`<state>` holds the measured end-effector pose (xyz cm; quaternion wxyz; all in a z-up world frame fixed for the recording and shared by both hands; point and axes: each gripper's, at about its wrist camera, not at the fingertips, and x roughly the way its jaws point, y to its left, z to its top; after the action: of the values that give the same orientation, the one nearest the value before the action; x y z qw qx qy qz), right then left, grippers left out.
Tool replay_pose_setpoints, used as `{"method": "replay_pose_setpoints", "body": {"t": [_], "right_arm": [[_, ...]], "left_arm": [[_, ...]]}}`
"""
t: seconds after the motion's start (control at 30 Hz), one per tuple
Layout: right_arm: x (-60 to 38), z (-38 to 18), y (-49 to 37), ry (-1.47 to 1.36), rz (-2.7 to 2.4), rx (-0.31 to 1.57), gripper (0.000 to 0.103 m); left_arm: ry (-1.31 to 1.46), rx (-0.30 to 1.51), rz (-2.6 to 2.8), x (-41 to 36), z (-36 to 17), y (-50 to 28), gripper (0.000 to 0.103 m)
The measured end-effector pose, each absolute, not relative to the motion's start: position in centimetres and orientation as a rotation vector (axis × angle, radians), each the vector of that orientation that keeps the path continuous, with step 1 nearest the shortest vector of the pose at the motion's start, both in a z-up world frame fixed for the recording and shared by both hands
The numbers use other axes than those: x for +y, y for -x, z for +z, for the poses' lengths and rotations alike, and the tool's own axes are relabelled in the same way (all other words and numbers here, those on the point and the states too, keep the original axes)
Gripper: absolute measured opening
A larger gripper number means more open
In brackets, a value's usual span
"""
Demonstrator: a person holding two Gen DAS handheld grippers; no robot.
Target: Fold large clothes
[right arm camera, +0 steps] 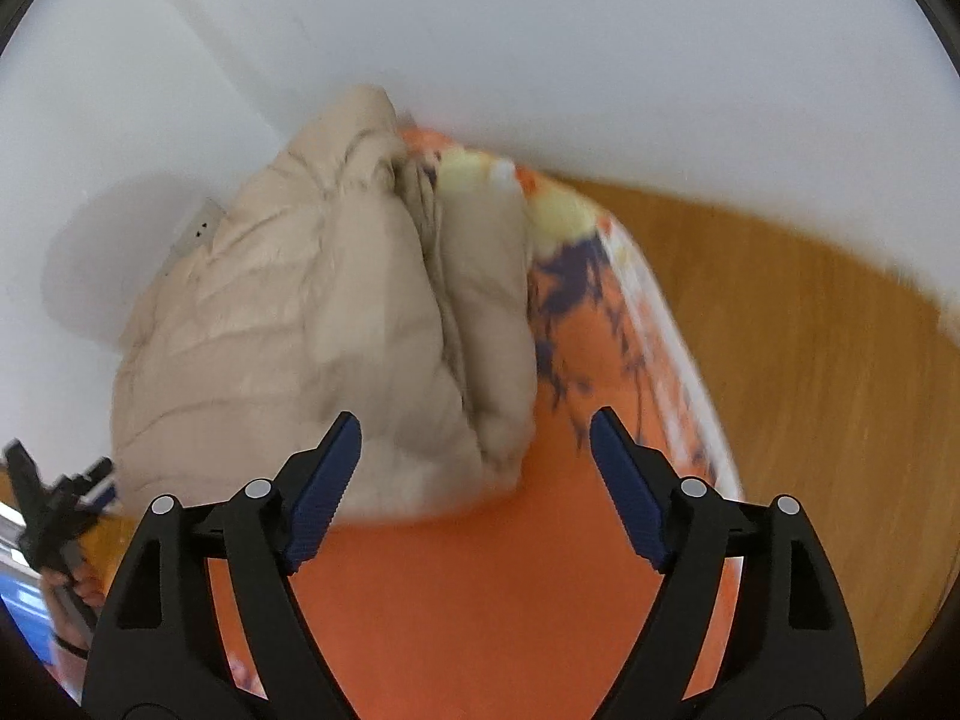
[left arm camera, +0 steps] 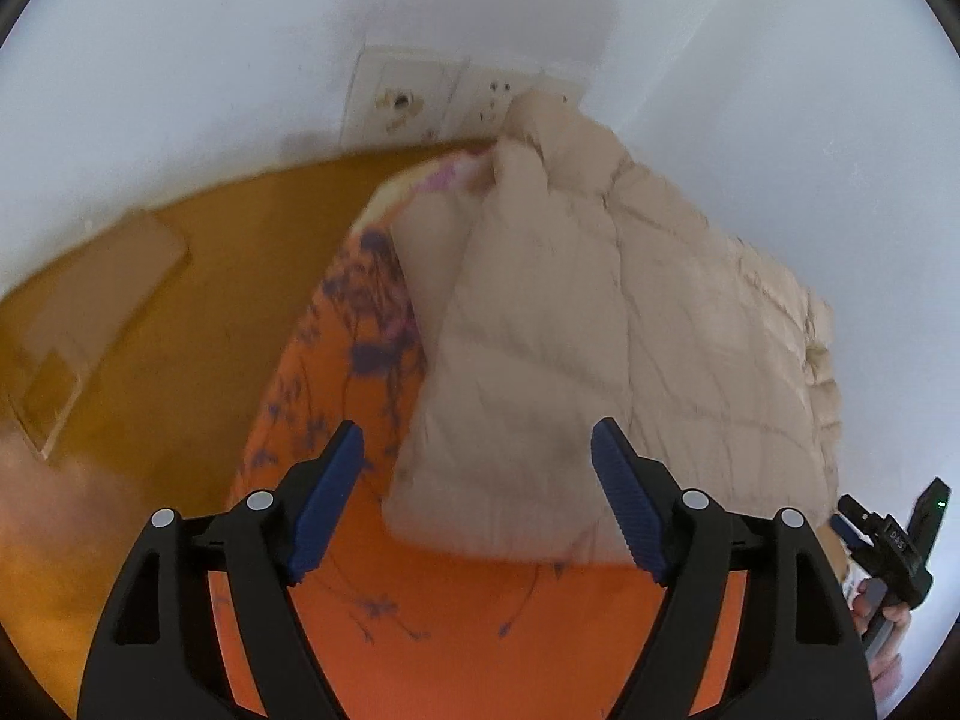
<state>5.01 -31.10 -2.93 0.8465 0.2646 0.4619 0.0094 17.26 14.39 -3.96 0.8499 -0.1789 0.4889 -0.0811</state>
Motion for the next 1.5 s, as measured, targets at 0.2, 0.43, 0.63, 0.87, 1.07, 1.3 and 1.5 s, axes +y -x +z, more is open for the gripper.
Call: {"method": "replay_pose_setpoints", "body": {"t": [0.2,0.43,0.63,0.87,1.07,1.3,1.5], "right_arm": [[-28.9,-5.0,-6.7,-0.619,0.059,1.014,0.081],[-27.4,-5.4,-8.9,-0.632,0.016,0.981,0.087],[-26.4,-5.6,-9.3,-0.631,-0.013,0.947,0.075],[-25.7,-3.2,-7.8,-0.641,-0.011,0.878,0.020],[-25.3,-0.9,-5.7,-0.666,0.025,0.876,0.017],[-25.0,0.2,-2.1,-0.605,0.069,0.874,0.017],[-25.6,-0.1,1.9,-0.551,0.077,0.905,0.018]], "left_arm": [[0.371,1.044,-0.254,12.8,-5.4,-17.4,0.077],[0.357,1.045,-0.293,11.9,-6.2,-18.5,0.081],[0.368,1.053,-0.333,12.0,-6.8,-19.0,0.067],[0.361,1.033,-0.410,13.2,-4.6,-18.2,0.020],[0.277,0.999,-0.432,13.2,-1.7,-16.5,0.018],[0.247,1.032,-0.434,13.4,-1.8,-14.9,0.018],[0.196,1.078,-0.422,11.8,-2.7,-10.5,0.018]]}}
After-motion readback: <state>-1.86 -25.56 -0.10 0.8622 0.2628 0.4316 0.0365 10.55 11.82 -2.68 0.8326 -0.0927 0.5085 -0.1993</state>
